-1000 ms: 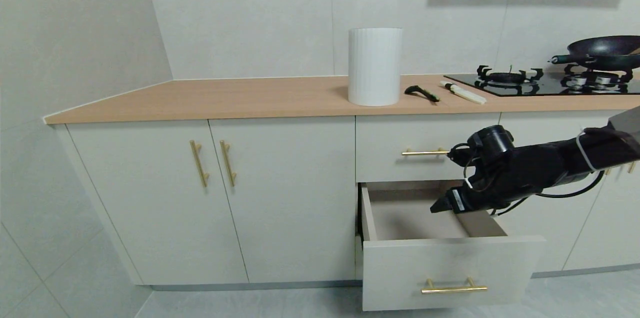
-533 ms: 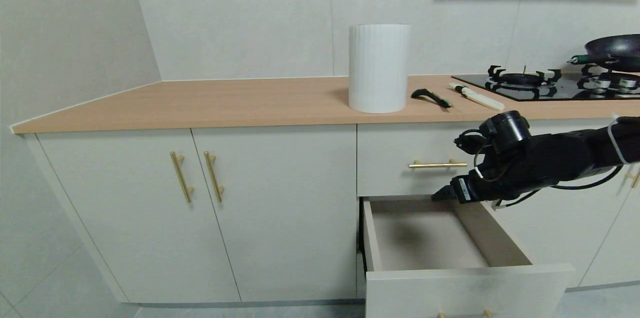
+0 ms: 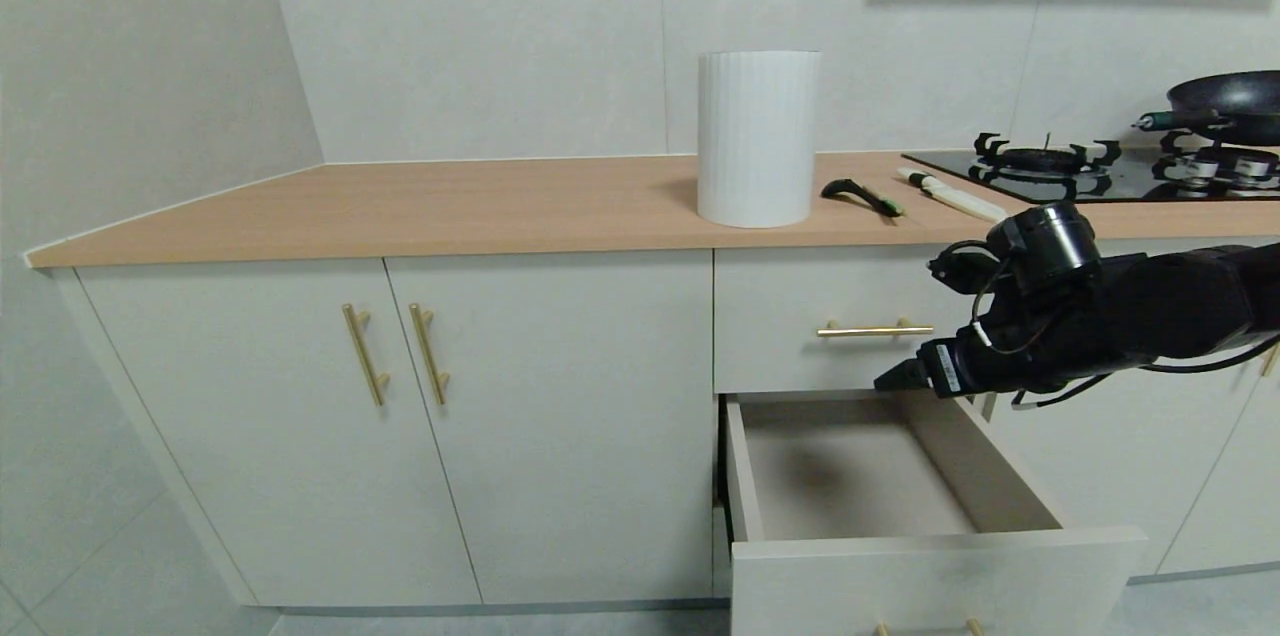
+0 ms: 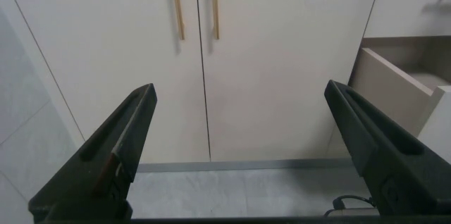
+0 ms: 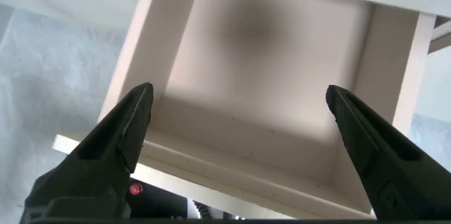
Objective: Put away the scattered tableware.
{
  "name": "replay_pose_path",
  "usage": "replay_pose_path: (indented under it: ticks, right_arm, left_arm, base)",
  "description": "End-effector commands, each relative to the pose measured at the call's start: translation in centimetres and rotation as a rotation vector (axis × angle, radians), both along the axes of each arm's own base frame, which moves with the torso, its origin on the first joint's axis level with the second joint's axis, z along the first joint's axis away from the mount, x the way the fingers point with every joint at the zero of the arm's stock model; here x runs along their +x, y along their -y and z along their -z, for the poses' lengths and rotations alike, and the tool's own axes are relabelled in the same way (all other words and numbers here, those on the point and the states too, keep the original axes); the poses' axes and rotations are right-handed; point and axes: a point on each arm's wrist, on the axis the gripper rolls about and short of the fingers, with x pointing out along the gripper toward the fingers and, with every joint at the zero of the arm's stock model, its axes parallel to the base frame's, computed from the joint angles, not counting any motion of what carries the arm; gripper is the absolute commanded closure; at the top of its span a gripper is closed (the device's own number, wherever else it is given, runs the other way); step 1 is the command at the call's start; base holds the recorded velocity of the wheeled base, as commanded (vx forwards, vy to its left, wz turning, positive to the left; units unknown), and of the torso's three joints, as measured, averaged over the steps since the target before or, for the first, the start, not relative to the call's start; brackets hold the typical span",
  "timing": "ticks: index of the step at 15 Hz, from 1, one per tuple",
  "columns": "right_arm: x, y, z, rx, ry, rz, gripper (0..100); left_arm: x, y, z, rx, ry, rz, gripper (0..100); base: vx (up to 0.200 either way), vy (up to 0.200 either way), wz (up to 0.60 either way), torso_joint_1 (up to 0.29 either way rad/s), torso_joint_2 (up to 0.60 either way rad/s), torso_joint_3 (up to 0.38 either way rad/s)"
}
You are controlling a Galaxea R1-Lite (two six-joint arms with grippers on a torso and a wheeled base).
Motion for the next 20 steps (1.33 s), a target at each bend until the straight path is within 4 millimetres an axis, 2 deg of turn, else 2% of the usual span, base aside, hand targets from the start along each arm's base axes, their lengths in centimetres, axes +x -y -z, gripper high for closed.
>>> replay_pose_path:
  ticks: [1,6,7,9,10,11,12,17,18,20]
  right_arm:
    - [0.2,-0.1,0.5,-0.003,-0.013,-0.001,0]
    - [0.5,-0.1,0.9,-0.003,-0.011,0.000,0]
    - [1.0,0.1,2.1,-0.008,-0.041,0.007,0]
    - [3.3,-0.1,6.2,-0.031,-0.099,0.023,0]
    - [4.0,-0.2,7.5,-0.041,-0.121,0.027,0]
    - [5.0,-0.4,11.2,-0.075,-0.199,0.037,0]
    - [5.3,-0.5,13.0,-0.093,-0.238,0.039,0]
    - [3.7,-0.7,14.1,-0.176,-0.396,-0.046,0]
    - [3.4,-0.7,13.8,-0.187,-0.416,-0.060,0]
    - [2.3,-1.0,12.0,-0.196,-0.457,-0.090,0]
  left_arm:
    - [0.0,0.0,0.0,-0.001,0.000,0.000,0]
    - [0.0,0.0,0.0,0.000,0.000,0.000,0]
    - [0.0,0.0,0.0,-0.001,0.000,0.000,0]
    - [0.0,0.0,0.0,-0.001,0.000,0.000,0]
    - [0.0,0.0,0.0,-0.001,0.000,0.000,0]
    - [0.0,0.0,0.0,-0.001,0.000,0.000,0]
    - [0.0,0.0,0.0,-0.001,0.000,0.000,0]
    - [0.0,0.0,0.0,-0.001,0.000,0.000,0]
    - [0.0,0.0,0.0,-0.001,0.000,0.000,0]
    - [0.0,0.0,0.0,-0.001,0.000,0.000,0]
  base:
    - [0.000,0.000,0.00,0.000,0.00,0.000]
    - [0.000,0.000,0.00,0.000,0.00,0.000]
    - [0.000,0.000,0.00,0.000,0.00,0.000]
    - [0.000,0.000,0.00,0.000,0.00,0.000]
    - [0.000,0.000,0.00,0.000,0.00,0.000]
    - [0.000,0.000,0.00,0.000,0.00,0.000]
    - [0.000,0.000,0.00,0.000,0.00,0.000]
    - [0.000,0.000,0.00,0.000,0.00,0.000]
    - [0.000,0.000,0.00,0.000,0.00,0.000]
    - [0.000,0.000,0.00,0.000,0.00,0.000]
